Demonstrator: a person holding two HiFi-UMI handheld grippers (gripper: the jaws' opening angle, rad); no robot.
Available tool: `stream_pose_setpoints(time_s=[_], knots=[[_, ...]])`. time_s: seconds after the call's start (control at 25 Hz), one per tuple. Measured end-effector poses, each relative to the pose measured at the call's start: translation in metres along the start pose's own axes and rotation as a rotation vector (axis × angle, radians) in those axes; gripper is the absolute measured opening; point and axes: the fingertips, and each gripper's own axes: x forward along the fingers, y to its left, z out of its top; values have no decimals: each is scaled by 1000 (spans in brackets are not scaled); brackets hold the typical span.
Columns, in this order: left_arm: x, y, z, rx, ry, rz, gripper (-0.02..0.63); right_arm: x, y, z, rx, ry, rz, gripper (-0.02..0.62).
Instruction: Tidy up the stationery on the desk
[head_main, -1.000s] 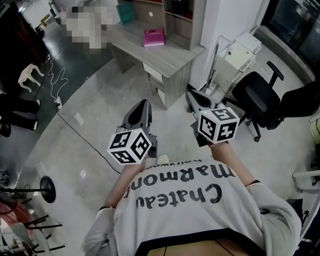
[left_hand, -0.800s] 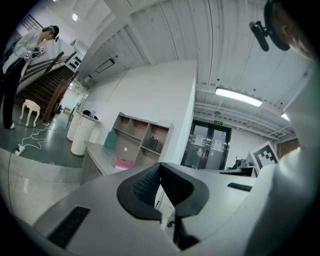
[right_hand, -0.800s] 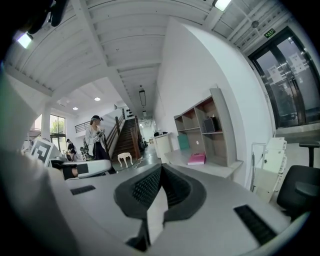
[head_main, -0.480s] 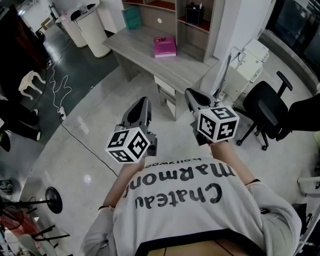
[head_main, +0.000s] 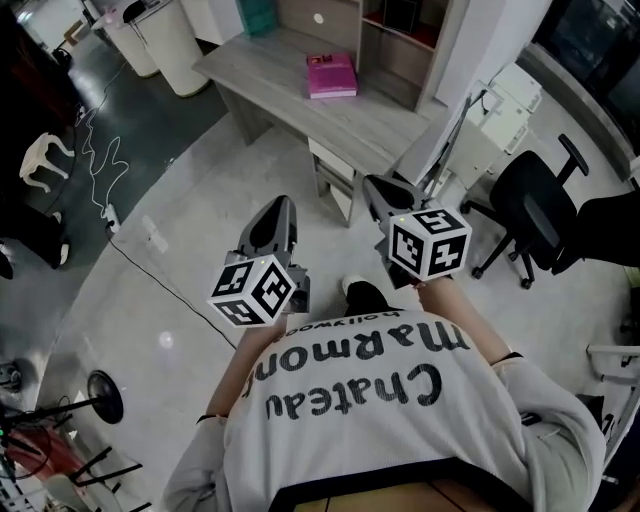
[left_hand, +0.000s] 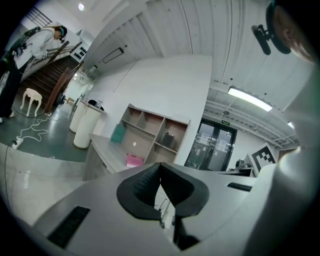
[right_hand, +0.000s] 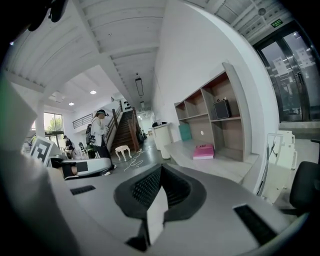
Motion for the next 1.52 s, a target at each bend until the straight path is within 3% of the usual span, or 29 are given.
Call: stream_pose_setpoints(time_s=[0.52,0.96,1.24,1.52], knots=[[56,77,8,-36,43,49,15,105,-18,1,66,81,54,12],[161,140,65,-17,34,46,15,221,-60,67,64,60,76,12],[232,158,87,22,29,-4,15,270,-104,99,62,24,43,12],[275,172,74,16,99,-28,15,291,-142,82,124,65,-14,12]])
